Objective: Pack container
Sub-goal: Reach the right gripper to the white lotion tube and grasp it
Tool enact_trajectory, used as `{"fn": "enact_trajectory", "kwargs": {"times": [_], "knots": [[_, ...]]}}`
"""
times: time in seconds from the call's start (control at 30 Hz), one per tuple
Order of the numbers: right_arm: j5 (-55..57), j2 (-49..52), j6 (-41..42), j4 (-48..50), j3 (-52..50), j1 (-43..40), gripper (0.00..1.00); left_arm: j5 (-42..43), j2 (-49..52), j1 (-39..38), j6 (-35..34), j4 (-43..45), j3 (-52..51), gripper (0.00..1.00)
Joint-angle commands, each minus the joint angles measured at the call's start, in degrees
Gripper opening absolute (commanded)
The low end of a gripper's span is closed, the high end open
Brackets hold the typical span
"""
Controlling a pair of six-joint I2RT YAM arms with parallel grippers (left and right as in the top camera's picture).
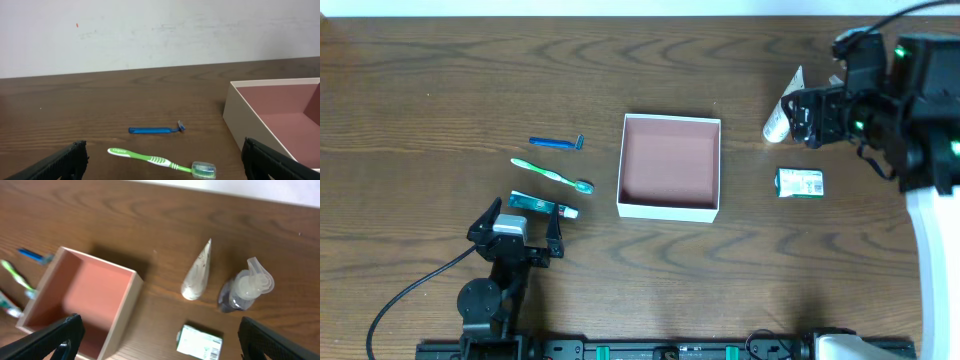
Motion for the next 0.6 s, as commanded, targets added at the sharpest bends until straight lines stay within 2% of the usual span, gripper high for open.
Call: {"fn": "enact_trajectory", "kwargs": {"times": [0.0, 0.23, 0.57], "knots": [[3.93, 4.68, -2.73, 1.70, 0.90, 0.42, 0.99, 0.81, -0.31, 0.28, -0.07, -1.81, -1.09, 0.98], [5.18, 13.79, -2.64, 6.34, 0.90, 0.42, 0.97, 0.81, -0.31, 0.28, -0.04, -1.81, -1.09, 0.98], [5.79, 22.93, -2.23, 8.46, 0.90, 0.39, 0.85, 0.81, -0.31, 0.28, -0.04, -1.81, -1.09, 0.98]]}}
